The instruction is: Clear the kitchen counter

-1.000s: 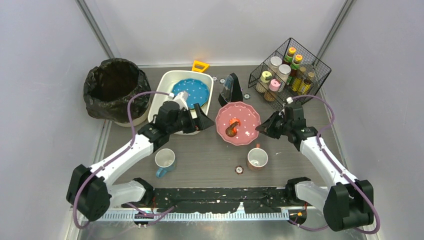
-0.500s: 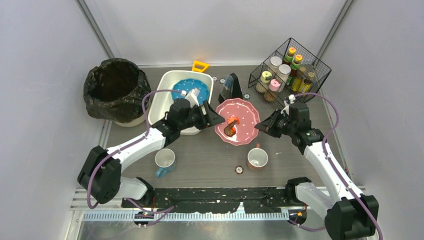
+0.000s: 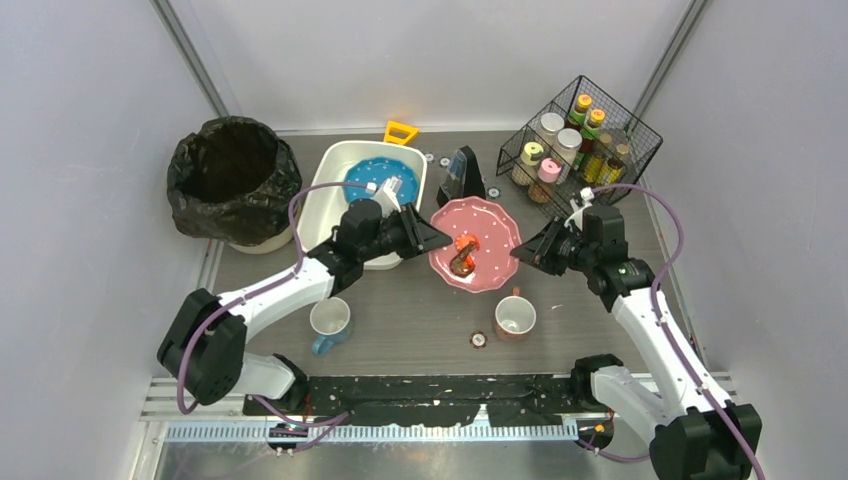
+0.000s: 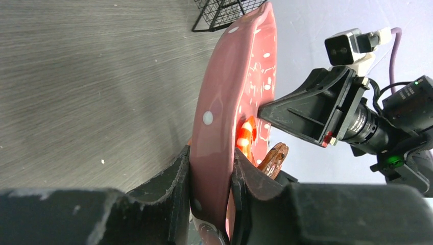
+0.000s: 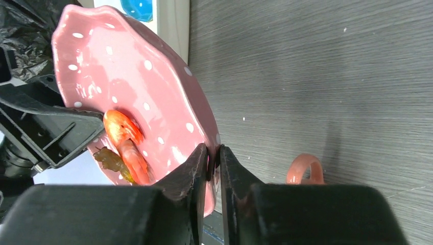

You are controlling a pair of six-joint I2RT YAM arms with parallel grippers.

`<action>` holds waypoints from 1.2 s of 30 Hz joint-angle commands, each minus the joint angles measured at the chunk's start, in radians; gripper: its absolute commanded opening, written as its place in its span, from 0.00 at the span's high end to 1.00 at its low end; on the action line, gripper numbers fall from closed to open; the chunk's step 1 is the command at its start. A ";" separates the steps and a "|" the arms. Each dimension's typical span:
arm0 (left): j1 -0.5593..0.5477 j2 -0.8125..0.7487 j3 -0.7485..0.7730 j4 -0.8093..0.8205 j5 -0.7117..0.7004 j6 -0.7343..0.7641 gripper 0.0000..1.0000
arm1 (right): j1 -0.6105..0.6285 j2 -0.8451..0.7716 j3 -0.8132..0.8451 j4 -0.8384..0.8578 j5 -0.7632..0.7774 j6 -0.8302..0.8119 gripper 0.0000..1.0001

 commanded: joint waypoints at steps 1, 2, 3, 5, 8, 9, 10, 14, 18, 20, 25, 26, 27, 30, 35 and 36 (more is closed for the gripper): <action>-0.004 -0.082 -0.017 0.107 0.014 -0.067 1.00 | 0.001 -0.069 0.107 0.067 -0.030 -0.028 0.71; -0.004 -0.098 -0.019 0.108 0.013 -0.076 1.00 | 0.001 -0.080 0.112 0.056 -0.018 -0.049 0.65; -0.004 -0.114 -0.018 0.108 0.012 -0.082 1.00 | 0.001 -0.085 0.125 0.033 0.009 -0.062 0.52; -0.003 -0.150 -0.014 0.097 -0.002 -0.089 1.00 | 0.001 -0.100 0.155 -0.012 0.059 -0.108 0.37; 0.001 -0.206 0.002 0.055 -0.031 -0.086 1.00 | 0.001 -0.133 0.201 -0.084 0.150 -0.183 0.23; 0.005 -0.226 0.011 0.038 -0.040 -0.083 1.00 | 0.001 -0.142 0.222 -0.111 0.195 -0.200 0.17; 0.011 -0.249 0.022 0.014 -0.049 -0.083 1.00 | 0.001 -0.166 0.237 -0.124 0.219 -0.225 0.11; 0.050 -0.312 0.064 -0.048 -0.072 -0.082 1.00 | 0.001 -0.254 0.270 -0.168 0.354 -0.292 0.04; 0.126 -0.350 0.134 -0.128 -0.087 -0.078 1.00 | 0.000 -0.339 0.289 -0.212 0.564 -0.354 0.05; 0.171 -0.362 0.165 -0.168 -0.101 -0.077 1.00 | 0.001 -0.373 0.288 -0.231 0.647 -0.379 0.05; 0.301 -0.392 0.220 -0.205 -0.114 -0.103 1.00 | 0.001 -0.431 0.273 -0.260 0.763 -0.426 0.05; 0.328 -0.397 0.232 -0.211 -0.121 -0.111 1.00 | 0.001 -0.438 0.268 -0.269 0.781 -0.431 0.05; 0.341 -0.403 0.237 -0.211 -0.130 -0.120 1.00 | 0.001 -0.441 0.259 -0.272 0.786 -0.432 0.05; 0.401 -0.411 0.261 -0.216 -0.147 -0.142 1.00 | 0.000 -0.454 0.240 -0.277 0.795 -0.436 0.05; 0.528 -0.418 0.301 -0.241 -0.160 -0.191 1.00 | 0.001 -0.475 0.213 -0.282 0.817 -0.442 0.05; 0.556 -0.423 0.301 -0.237 -0.170 -0.201 1.00 | 0.000 -0.484 0.211 -0.282 0.821 -0.442 0.05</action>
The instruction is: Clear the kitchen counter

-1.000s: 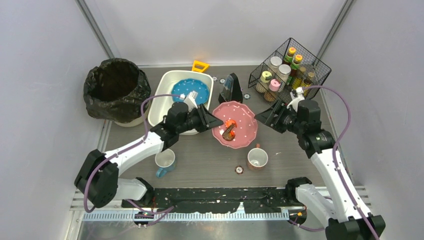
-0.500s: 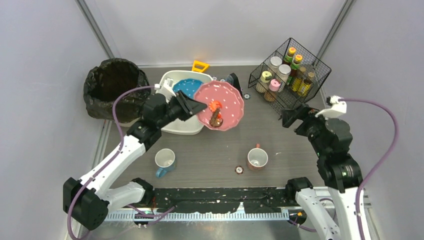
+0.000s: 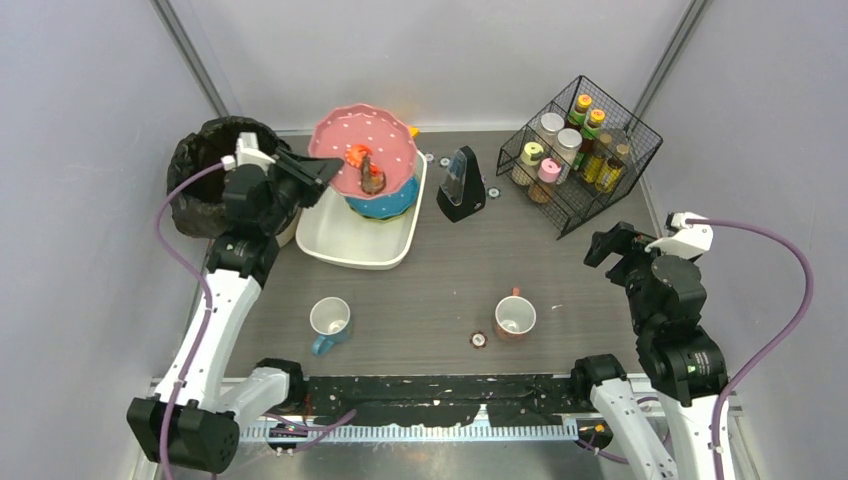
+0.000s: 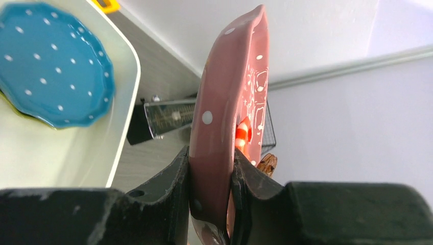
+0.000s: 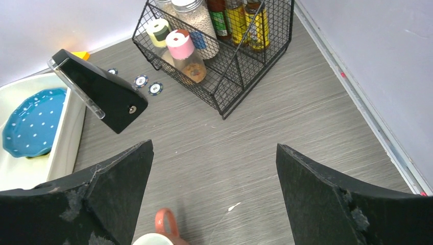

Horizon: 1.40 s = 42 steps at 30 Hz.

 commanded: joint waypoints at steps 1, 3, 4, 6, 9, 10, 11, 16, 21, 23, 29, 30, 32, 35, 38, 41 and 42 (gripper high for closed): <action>0.109 -0.068 0.090 0.158 -0.027 -0.107 1.00 | 0.000 -0.028 -0.018 0.012 0.058 -0.021 0.05; 0.159 -0.079 0.086 0.169 -0.044 -0.127 1.00 | 0.001 -0.037 -0.028 0.015 0.059 -0.022 0.05; 0.175 -0.084 0.083 0.175 -0.055 -0.140 1.00 | 0.003 -0.043 -0.031 0.017 0.059 -0.023 0.05; 0.252 -0.091 0.075 0.180 -0.081 -0.162 1.00 | 0.003 -0.052 -0.041 0.019 0.057 -0.023 0.05; 0.336 -0.100 0.061 0.190 -0.121 -0.191 1.00 | 0.006 -0.069 -0.053 0.018 0.067 -0.023 0.05; 0.366 -0.101 0.058 0.192 -0.140 -0.194 1.00 | 0.008 -0.073 -0.057 0.020 0.073 -0.024 0.05; 0.385 -0.104 0.058 0.190 -0.161 -0.193 1.00 | 0.011 -0.080 -0.060 0.020 0.077 -0.025 0.05; 0.460 -0.108 0.043 0.180 -0.322 -0.187 1.00 | 0.033 -0.106 -0.083 0.030 0.107 -0.030 0.05; 0.495 -0.094 0.015 0.196 -0.524 -0.155 1.00 | 0.072 -0.133 -0.115 0.047 0.131 -0.043 0.05; 0.501 -0.077 0.018 0.206 -0.595 -0.113 1.00 | 0.084 -0.139 -0.121 0.050 0.142 -0.048 0.05; 0.502 -0.014 0.054 0.299 -0.667 0.158 1.00 | 0.109 -0.164 -0.152 0.075 0.143 -0.061 0.05; 0.503 -0.001 0.058 0.313 -0.665 0.204 1.00 | 0.112 -0.165 -0.155 0.077 0.141 -0.062 0.05; 0.503 0.022 0.067 0.360 -0.652 0.315 0.99 | 0.115 -0.167 -0.160 0.079 0.140 -0.064 0.05; 0.502 0.059 0.067 0.437 -0.637 0.496 0.99 | 0.121 -0.168 -0.166 0.082 0.139 -0.065 0.05; 0.502 0.094 0.082 0.501 -0.595 0.697 1.00 | 0.125 -0.175 -0.175 0.085 0.138 -0.068 0.05; 0.497 0.120 0.118 0.504 -0.517 0.915 1.00 | 0.129 -0.180 -0.180 0.092 0.137 -0.070 0.05; 0.493 0.124 0.125 0.504 -0.498 0.966 1.00 | 0.129 -0.180 -0.181 0.093 0.137 -0.070 0.05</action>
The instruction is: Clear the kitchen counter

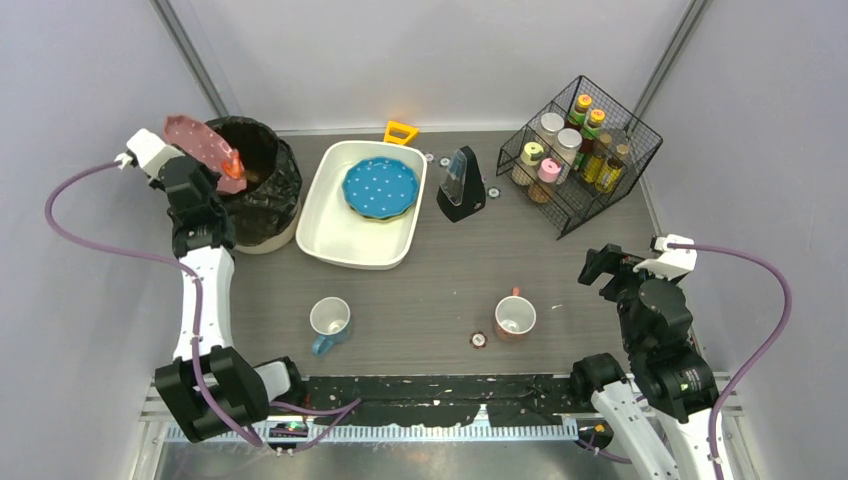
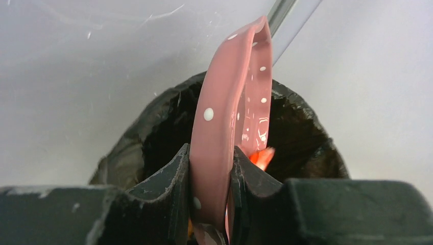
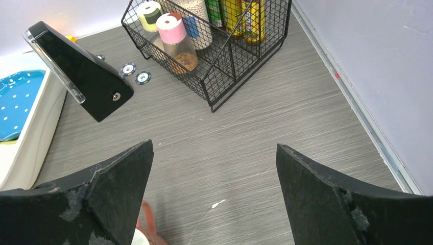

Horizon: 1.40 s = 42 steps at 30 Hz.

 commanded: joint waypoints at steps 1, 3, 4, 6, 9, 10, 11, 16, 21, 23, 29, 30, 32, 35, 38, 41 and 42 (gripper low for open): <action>-0.010 -0.019 0.122 0.302 0.099 0.357 1.00 | 0.009 -0.010 0.000 0.063 0.018 -0.015 0.05; -0.011 -0.029 0.112 0.319 0.135 0.411 1.00 | 0.009 -0.007 -0.001 0.062 0.013 -0.016 0.05; -0.011 -0.036 0.103 0.330 0.150 0.434 1.00 | 0.009 -0.005 -0.001 0.063 0.009 -0.015 0.05; -0.013 -0.046 0.094 0.342 0.172 0.477 1.00 | 0.009 -0.002 -0.002 0.065 0.003 -0.016 0.05; -0.022 -0.057 0.100 0.336 0.186 0.549 1.00 | 0.012 0.000 -0.005 0.070 -0.003 -0.016 0.05; -0.026 -0.060 0.103 0.333 0.184 0.568 1.00 | 0.011 0.000 -0.005 0.072 -0.004 -0.016 0.05; -0.030 -0.064 0.106 0.332 0.182 0.586 1.00 | 0.012 0.000 -0.006 0.071 -0.004 -0.016 0.05; -0.060 -0.077 0.127 0.316 0.146 0.695 1.00 | 0.013 -0.006 -0.007 0.072 -0.005 -0.016 0.05; -0.081 -0.104 0.133 0.298 0.125 0.643 1.00 | 0.014 -0.008 -0.009 0.074 -0.008 -0.015 0.05; -0.083 -0.118 0.136 0.282 0.123 0.586 1.00 | 0.014 -0.010 -0.009 0.074 -0.011 -0.015 0.05; -0.083 -0.171 0.166 0.199 0.162 0.337 1.00 | 0.016 -0.027 -0.016 0.074 -0.008 -0.016 0.05; -0.084 -0.176 0.174 0.182 0.178 0.293 1.00 | 0.016 -0.031 -0.016 0.074 -0.006 -0.016 0.05; -0.084 -0.186 0.187 0.149 0.211 0.174 1.00 | 0.016 -0.036 -0.016 0.075 -0.004 -0.016 0.05; -0.084 -0.190 0.213 0.099 0.294 0.018 1.00 | 0.016 -0.043 -0.018 0.074 -0.002 -0.016 0.05; -0.089 -0.186 0.233 0.053 0.398 -0.116 1.00 | 0.016 -0.050 -0.019 0.074 0.000 -0.016 0.05; -0.120 -0.189 0.219 0.046 0.465 -0.213 1.00 | 0.016 -0.059 -0.022 0.075 0.006 -0.016 0.05; -0.140 -0.191 0.211 0.040 0.466 -0.230 1.00 | 0.016 -0.062 -0.024 0.075 0.007 -0.016 0.05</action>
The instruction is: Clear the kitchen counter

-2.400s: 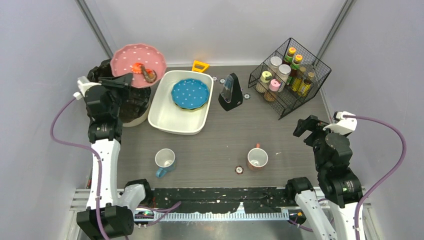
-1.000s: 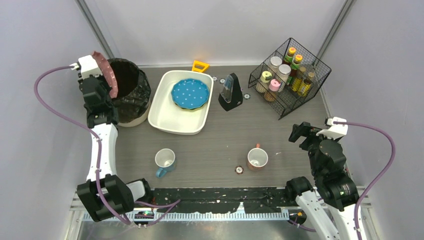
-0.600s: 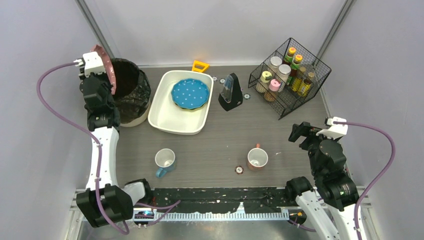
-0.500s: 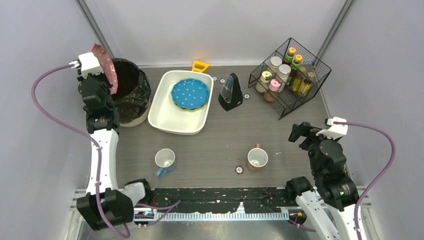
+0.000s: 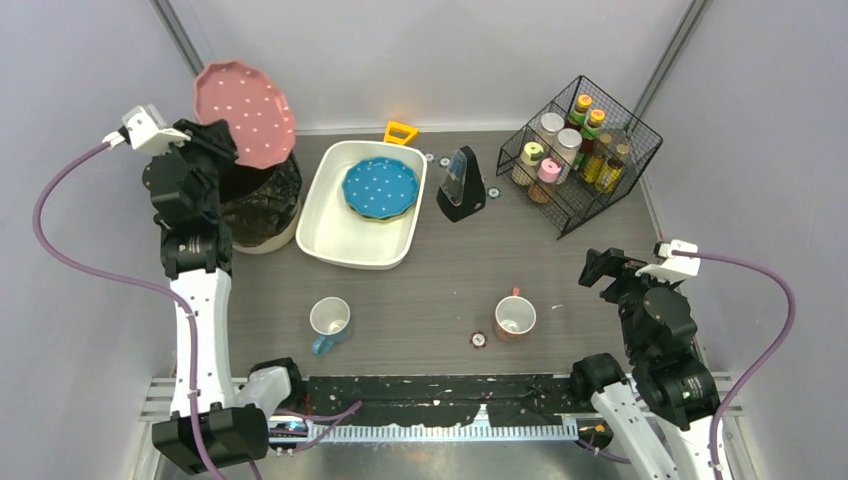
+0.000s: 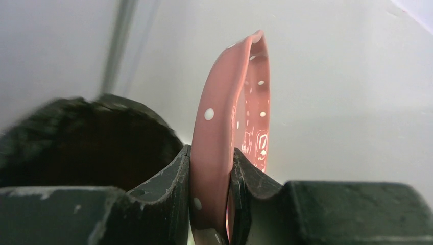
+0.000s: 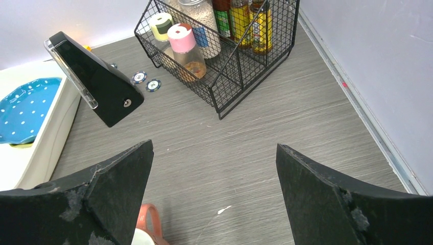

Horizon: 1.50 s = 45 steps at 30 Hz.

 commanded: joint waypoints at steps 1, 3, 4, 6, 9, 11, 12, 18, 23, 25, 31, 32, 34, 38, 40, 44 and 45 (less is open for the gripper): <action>-0.068 -0.045 0.047 0.111 0.123 -0.224 0.99 | 0.004 -0.017 -0.005 0.044 0.019 -0.013 0.05; -0.122 -0.038 0.040 0.102 0.123 -0.236 0.99 | 0.004 -0.019 -0.005 0.045 0.019 -0.014 0.05; -0.155 -0.033 0.036 0.101 0.122 -0.240 0.99 | 0.004 -0.020 -0.006 0.045 0.019 -0.014 0.05; -0.209 -0.019 0.026 0.097 0.102 -0.244 0.99 | 0.004 -0.019 -0.007 0.044 0.020 -0.014 0.05; -0.300 0.008 0.005 0.103 0.054 -0.218 0.99 | 0.004 -0.022 -0.009 0.044 0.025 -0.013 0.05; -0.337 0.036 -0.002 0.098 -0.003 -0.196 1.00 | 0.004 -0.025 -0.009 0.044 0.028 -0.013 0.05; -0.350 0.051 -0.006 0.095 -0.016 -0.192 1.00 | 0.005 -0.026 -0.009 0.045 0.029 -0.015 0.05; -0.413 0.164 -0.018 0.096 -0.064 -0.162 1.00 | 0.005 -0.037 -0.013 0.052 0.042 -0.016 0.05; -0.435 0.265 -0.010 0.088 -0.101 -0.153 0.99 | 0.004 -0.053 -0.022 0.062 0.034 -0.018 0.05; -0.441 0.307 0.001 0.071 -0.099 -0.152 0.99 | 0.004 -0.052 -0.024 0.064 0.027 -0.018 0.05; -0.468 0.448 0.056 0.022 -0.109 -0.135 0.96 | 0.005 -0.041 -0.024 0.074 0.024 -0.018 0.05; -0.472 0.472 0.071 0.007 -0.106 -0.135 0.95 | 0.005 -0.040 -0.025 0.074 0.025 -0.018 0.05; -0.478 0.519 0.098 -0.012 -0.105 -0.132 0.93 | 0.004 -0.039 -0.025 0.076 0.029 -0.019 0.05; -0.484 0.602 0.137 -0.041 -0.106 -0.141 0.92 | 0.004 -0.038 -0.026 0.078 0.036 -0.021 0.05; -0.484 0.636 0.160 -0.055 -0.104 -0.148 0.92 | 0.004 -0.036 -0.026 0.079 0.035 -0.021 0.05; -0.484 0.694 0.194 -0.058 -0.109 -0.162 0.89 | 0.004 -0.031 -0.026 0.080 0.036 -0.021 0.05; -0.484 0.716 0.204 -0.063 -0.111 -0.163 0.85 | 0.003 -0.030 -0.026 0.080 0.035 -0.021 0.05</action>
